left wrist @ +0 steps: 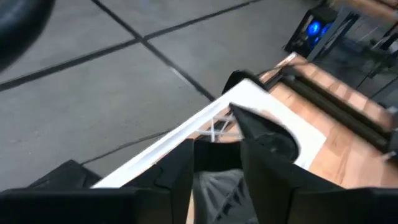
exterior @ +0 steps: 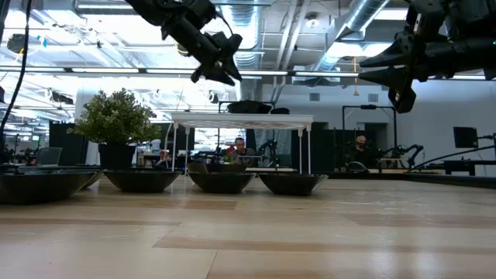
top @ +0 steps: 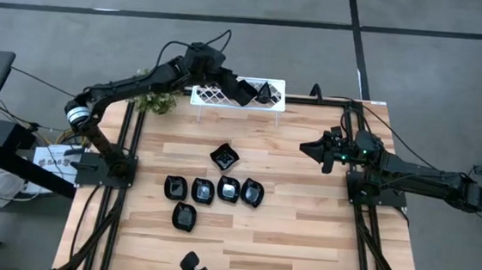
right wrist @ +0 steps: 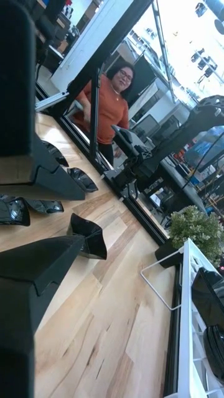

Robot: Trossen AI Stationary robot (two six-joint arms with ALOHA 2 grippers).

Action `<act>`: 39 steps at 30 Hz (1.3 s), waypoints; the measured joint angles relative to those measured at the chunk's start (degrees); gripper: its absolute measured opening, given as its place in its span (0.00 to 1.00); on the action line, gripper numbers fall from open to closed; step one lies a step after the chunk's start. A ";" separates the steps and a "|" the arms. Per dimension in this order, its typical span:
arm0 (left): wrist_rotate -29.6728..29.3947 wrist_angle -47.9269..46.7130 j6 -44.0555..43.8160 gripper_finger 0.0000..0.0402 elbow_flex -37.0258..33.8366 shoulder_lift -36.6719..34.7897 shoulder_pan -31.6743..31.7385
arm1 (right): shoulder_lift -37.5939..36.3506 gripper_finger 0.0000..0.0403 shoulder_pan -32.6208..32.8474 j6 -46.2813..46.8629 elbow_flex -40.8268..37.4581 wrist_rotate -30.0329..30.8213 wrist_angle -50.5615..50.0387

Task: Pick & Place Mini shaped plates
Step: Stack the distorted square plate on top of the distorted square plate on the shelf

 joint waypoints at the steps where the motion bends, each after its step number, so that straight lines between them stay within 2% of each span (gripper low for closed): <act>1: 0.27 -0.29 -0.37 0.34 0.00 -0.80 -0.01 | 0.00 0.24 -0.01 0.00 0.00 0.00 0.00; 6: 3.53 -4.69 -2.32 0.36 0.04 -5.30 -2.63 | 0.00 0.24 -0.01 0.00 0.00 -0.02 0.00; 14: 3.86 -17.44 -2.15 0.34 0.04 -7.76 -13.98 | 0.00 0.24 -0.03 -0.06 0.00 -0.02 -0.01; 20: -2.02 -20.08 -2.54 0.34 -1.08 -6.79 -22.51 | 0.00 0.24 -0.03 -0.14 0.00 -0.02 -0.02; 23: -2.90 -20.41 -6.45 0.34 -4.29 -6.69 -24.99 | 0.00 0.24 -0.03 -0.14 0.00 -0.02 -0.20; 30: -5.73 -20.12 -16.67 0.34 -13.77 -6.58 -25.19 | 0.00 0.24 -0.03 -0.13 0.00 -0.02 -1.33; 39: -5.97 -13.64 -20.18 0.36 -19.49 -6.60 -21.11 | 0.00 0.24 -0.03 -0.03 0.00 -0.02 -1.27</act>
